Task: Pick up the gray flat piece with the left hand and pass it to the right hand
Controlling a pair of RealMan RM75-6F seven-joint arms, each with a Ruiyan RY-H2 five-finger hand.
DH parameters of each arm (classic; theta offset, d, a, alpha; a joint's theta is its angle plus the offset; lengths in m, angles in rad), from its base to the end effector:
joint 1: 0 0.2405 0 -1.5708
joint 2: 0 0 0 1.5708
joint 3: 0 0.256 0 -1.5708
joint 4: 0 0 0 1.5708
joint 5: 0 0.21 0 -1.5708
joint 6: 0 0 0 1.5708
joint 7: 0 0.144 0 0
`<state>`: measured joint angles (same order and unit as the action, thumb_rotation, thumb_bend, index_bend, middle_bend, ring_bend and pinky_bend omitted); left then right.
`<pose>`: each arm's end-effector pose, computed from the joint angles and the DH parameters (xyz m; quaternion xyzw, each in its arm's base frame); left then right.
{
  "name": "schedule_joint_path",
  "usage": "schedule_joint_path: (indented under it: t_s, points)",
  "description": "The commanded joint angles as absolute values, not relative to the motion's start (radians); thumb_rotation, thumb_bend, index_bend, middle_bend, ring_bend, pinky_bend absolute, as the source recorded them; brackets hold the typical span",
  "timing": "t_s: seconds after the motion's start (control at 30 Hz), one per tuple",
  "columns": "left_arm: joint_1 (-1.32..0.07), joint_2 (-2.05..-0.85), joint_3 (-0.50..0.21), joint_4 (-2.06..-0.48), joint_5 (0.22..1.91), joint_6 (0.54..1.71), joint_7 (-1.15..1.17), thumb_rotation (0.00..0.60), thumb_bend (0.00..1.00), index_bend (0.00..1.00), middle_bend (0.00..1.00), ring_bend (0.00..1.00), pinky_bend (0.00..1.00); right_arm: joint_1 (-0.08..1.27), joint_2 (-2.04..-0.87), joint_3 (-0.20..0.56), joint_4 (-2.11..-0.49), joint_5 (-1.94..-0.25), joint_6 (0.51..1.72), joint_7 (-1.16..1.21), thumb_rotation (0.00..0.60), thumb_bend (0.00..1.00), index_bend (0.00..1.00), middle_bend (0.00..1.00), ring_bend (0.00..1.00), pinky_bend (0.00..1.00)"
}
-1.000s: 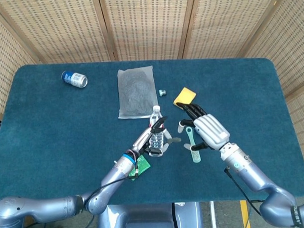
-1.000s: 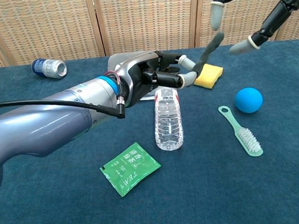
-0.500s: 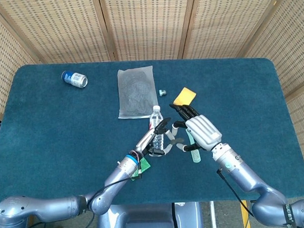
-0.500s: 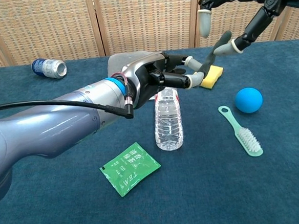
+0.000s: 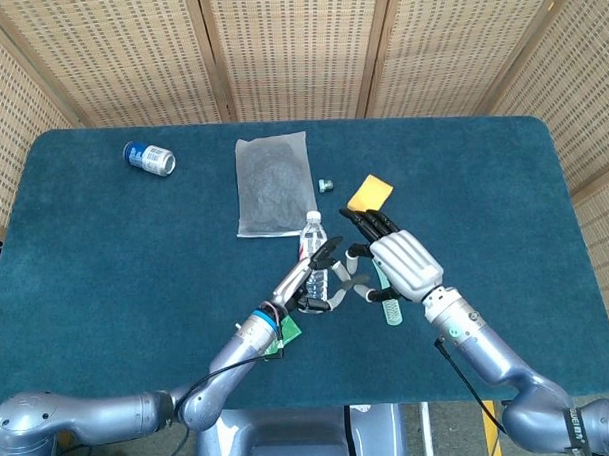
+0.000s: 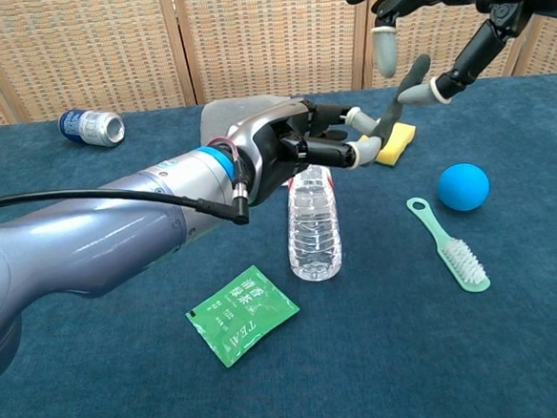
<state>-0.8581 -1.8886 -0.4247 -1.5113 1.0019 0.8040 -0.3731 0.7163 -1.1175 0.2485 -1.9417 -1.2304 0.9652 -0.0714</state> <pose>0.0002 0.3144 -0.0934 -0.4861 -0.7083 -0.5100 0.0434 -0.0922 -0.3171 0.0975 0.7194 -0.4005 0.4704 0.3174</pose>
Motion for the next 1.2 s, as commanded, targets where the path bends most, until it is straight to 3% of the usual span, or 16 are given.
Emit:
schedule_joint_path:
  t_s: [0.03,1.2]
  points:
    - [-0.857,-1.888,-0.423,-1.513,1.004,0.804,-0.375,0.6,0.45,0.78,0.0,0.0,0.0,0.718,-1.117,0.245,-1.945,-1.223,0.963,-0.076,0.6,0.43,0.57,0.0,0.0,0.0]
    - [-0.861,-1.884,-0.422,-1.519,0.986,0.803,-0.364,0.6,0.45,0.78,0.0,0.0,0.0,0.731,-1.113,0.23,-1.964,-1.208,0.959,-0.1,0.6,0.47,0.57,0.01,0.0,0.0]
